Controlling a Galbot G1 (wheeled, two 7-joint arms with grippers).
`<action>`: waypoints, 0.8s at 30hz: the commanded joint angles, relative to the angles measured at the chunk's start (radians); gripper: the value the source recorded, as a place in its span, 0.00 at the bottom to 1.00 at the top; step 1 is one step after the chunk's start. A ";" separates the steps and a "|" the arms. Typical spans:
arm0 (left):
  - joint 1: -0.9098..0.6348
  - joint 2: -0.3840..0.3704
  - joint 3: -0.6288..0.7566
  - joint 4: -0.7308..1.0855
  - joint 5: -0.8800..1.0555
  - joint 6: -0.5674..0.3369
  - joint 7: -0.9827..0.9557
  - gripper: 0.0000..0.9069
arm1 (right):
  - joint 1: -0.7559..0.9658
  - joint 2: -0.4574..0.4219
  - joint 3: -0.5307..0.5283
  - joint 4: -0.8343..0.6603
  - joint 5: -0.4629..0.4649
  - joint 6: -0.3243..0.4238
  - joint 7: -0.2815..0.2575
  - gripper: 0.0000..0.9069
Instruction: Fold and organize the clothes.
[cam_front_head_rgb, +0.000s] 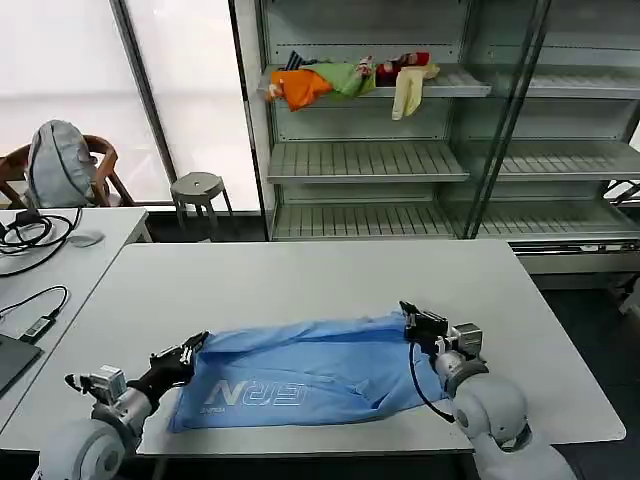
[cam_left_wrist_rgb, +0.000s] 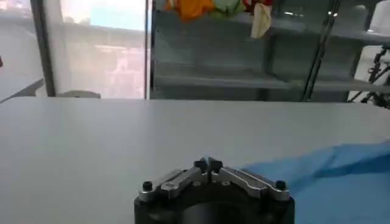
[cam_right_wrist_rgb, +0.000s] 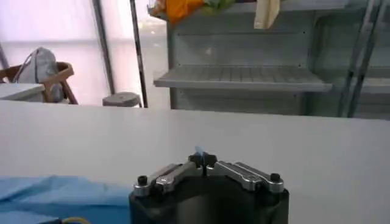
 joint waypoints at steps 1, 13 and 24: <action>0.071 -0.003 -0.026 -0.052 0.008 0.003 0.000 0.03 | -0.056 -0.013 0.024 0.041 0.002 0.003 -0.002 0.00; 0.095 0.001 -0.043 -0.055 0.007 0.003 0.003 0.03 | -0.068 -0.025 0.025 0.071 0.002 -0.002 0.004 0.00; 0.094 0.008 -0.047 -0.033 0.010 0.005 0.009 0.03 | -0.109 -0.037 0.046 0.106 -0.013 -0.004 0.000 0.00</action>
